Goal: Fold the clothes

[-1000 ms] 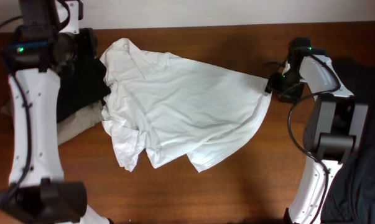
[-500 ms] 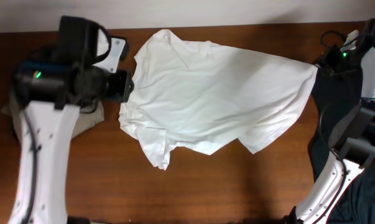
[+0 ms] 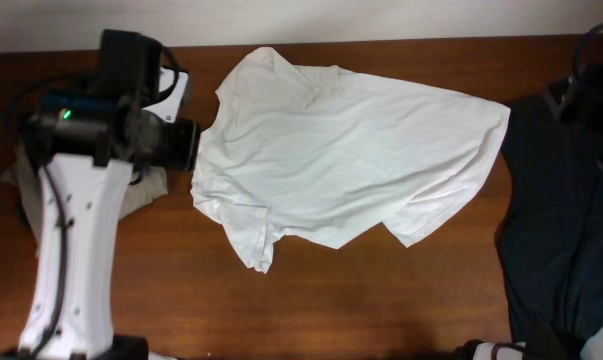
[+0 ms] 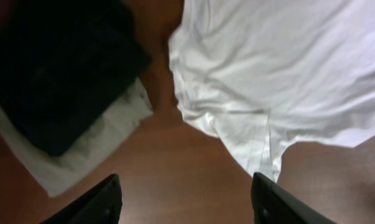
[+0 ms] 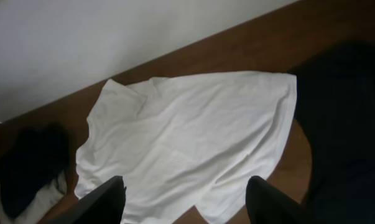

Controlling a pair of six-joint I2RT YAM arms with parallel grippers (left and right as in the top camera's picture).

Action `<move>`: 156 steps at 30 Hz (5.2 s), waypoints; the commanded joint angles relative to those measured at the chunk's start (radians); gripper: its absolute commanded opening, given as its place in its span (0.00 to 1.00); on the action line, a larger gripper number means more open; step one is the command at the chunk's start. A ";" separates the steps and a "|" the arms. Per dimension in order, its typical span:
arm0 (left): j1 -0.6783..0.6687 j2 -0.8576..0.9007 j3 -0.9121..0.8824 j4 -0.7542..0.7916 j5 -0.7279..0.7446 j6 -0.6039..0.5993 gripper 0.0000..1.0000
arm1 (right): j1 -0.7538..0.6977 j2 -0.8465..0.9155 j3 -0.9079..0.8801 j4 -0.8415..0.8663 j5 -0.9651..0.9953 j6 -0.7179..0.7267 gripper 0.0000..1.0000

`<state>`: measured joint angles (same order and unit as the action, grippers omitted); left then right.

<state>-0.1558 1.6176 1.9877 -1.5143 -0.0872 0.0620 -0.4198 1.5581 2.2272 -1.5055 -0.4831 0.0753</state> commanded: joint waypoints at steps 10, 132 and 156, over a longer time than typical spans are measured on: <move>0.054 0.307 -0.055 -0.174 0.003 -0.048 0.66 | 0.165 0.002 -0.945 0.200 0.077 0.097 0.68; -0.047 -0.025 -0.975 0.361 -0.048 -0.279 0.00 | 0.164 -0.159 -0.893 0.262 0.079 -0.012 0.61; 0.028 0.058 -0.924 0.801 0.127 0.124 0.72 | 0.139 -0.061 -0.921 0.193 0.274 0.152 0.69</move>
<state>-0.1310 1.6180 1.0454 -0.7280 -0.1013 -0.0139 -0.2596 1.4586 1.3258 -1.3025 -0.2535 0.1879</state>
